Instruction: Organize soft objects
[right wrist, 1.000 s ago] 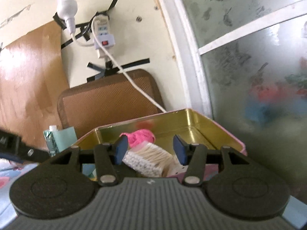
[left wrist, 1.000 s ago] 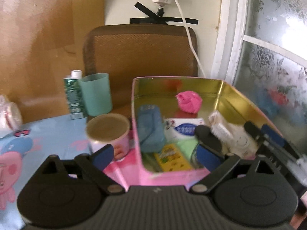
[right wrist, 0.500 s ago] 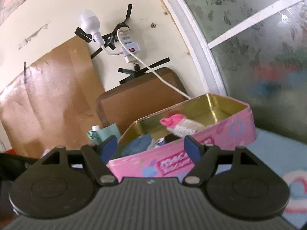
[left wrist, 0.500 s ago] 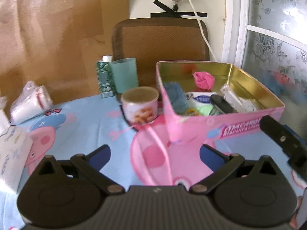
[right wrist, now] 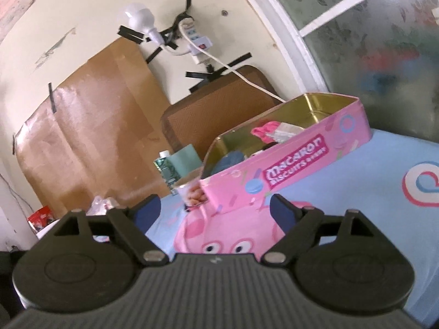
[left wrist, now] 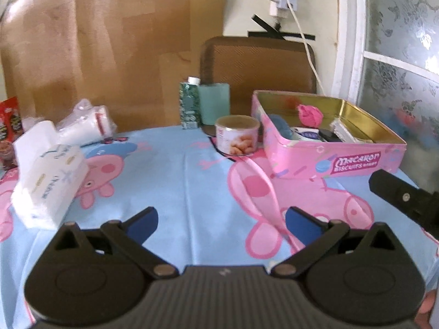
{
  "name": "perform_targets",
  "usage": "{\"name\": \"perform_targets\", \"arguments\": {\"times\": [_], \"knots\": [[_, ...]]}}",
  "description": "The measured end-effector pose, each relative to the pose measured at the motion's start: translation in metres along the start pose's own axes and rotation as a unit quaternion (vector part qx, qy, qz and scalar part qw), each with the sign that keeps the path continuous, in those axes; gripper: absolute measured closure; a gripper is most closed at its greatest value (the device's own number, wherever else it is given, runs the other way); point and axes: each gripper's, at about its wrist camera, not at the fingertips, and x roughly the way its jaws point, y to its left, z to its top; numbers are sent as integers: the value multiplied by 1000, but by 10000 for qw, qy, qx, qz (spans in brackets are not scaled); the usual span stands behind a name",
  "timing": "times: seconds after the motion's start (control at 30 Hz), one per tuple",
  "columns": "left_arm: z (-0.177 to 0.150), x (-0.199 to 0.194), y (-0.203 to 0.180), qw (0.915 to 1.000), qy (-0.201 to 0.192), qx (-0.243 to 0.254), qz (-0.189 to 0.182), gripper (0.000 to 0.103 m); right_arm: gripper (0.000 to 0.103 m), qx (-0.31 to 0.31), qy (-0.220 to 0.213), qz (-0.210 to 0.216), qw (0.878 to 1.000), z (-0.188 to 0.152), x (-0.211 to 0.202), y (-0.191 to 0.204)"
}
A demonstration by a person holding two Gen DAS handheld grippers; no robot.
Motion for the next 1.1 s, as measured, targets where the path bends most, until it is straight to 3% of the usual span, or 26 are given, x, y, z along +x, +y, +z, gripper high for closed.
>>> {"name": "perform_targets", "arguments": {"times": [0.2,0.57,0.83,1.1], "knots": [[-7,-17,11,9997,-158,-160,47,0,9,-114,-37,82,9999,-8,-12,17],[-14,-30,4,9999,-106,14,43,0,8,-152,-127,209,9996,-12,-26,20],[-17,-35,-4,9987,-379,259,218,0,8,-175,-291,113,9994,-16,-29,16],[-16,-32,1,9985,-491,31,243,0,8,-164,-358,-54,9992,-22,-25,8]]}}
